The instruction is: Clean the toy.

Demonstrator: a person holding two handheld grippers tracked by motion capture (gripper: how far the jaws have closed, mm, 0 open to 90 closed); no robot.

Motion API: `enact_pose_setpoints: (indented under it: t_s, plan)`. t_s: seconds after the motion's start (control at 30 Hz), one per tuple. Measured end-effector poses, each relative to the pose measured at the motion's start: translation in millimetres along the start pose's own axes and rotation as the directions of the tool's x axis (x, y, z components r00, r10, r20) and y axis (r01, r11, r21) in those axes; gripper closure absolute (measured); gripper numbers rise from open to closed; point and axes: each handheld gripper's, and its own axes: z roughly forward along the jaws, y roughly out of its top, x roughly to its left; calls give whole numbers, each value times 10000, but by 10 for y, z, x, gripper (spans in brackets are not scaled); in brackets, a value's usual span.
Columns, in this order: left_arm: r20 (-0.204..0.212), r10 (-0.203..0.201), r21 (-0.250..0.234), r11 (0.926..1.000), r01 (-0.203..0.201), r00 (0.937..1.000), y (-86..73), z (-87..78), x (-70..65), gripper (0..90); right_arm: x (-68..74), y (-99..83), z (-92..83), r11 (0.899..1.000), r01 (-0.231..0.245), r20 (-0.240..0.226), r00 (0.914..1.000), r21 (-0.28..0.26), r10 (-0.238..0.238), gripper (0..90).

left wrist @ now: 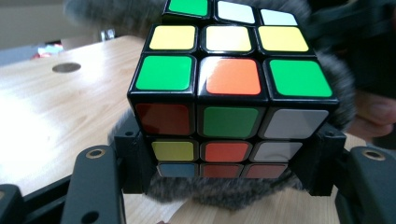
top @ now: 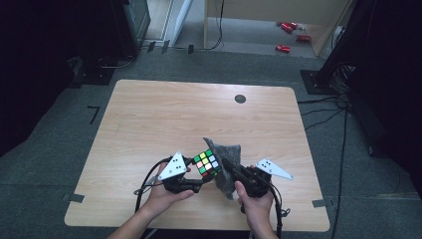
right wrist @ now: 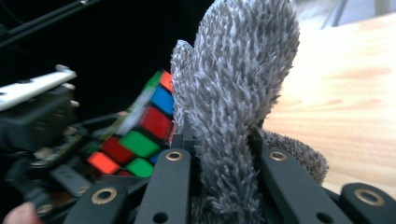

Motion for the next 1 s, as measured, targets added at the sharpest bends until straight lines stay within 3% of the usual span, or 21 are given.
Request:
enact_pose_setpoints:
  t_s: [0.07, 0.2, 0.23, 0.3, 0.37, 0.47, 0.53, 0.63, 0.73, 0.77, 1.0]
  plan:
    - [107, 9, 289, 9996, -12, 9999, -24, 35, -9, 352, 30, 23, -10, 9997, 210, -136, 9997, -89, -212, 804]
    - [-136, 145, 433, 9990, -139, 9998, -15, 24, -5, 351, 30, 6, -4, 9975, 704, -50, 9975, 17, -704, 804]
    - [-202, 56, 364, 9993, -49, 9998, -14, 9, 13, 351, 7, -2, 17, 9931, 1143, -52, 9934, 260, -1142, 804]
    - [-156, -350, 150, 9993, 352, 9993, -2, -38, 83, 351, -1, -8, 26, 9907, 1308, -94, 9914, 366, -1305, 803]
    - [-60, -807, -57, 9967, 807, 9967, 9, -104, 179, 351, -25, -38, 52, 9781, 2027, -587, 9781, 480, -1998, 798]
    - [72, -1159, -112, 9932, 1160, 9932, 4, -133, 236, 352, -27, -37, 58, 9758, 2141, -953, 9732, 442, -2092, 797]
    - [333, -1366, 98, 9906, 1363, 9901, -11, -119, 256, 352, -20, -35, 61, 9730, 2265, -954, 9705, 438, -2216, 797]
    - [787, -1298, 702, 9898, 1244, 9884, -39, -68, 220, 352, 2, -23, 55, 9621, 2704, -847, 9600, 339, -2668, 796]
    - [983, -641, 1229, 9911, 518, 9931, -64, -10, 129, 352, 13, 3, 29, 9678, 2509, -1029, 9634, 195, -2477, 793]
    - [990, -532, 1270, 9911, 404, 9937, -64, 2, 109, 352, 4, 19, 17, 9738, 2270, -1095, 9684, 125, -2243, 792]
    - [1299, -673, 489, 9969, 614, 9892, 1, -69, 114, 351, -51, -38, 45, 9810, 1876, -776, 9800, 493, -1835, 793]
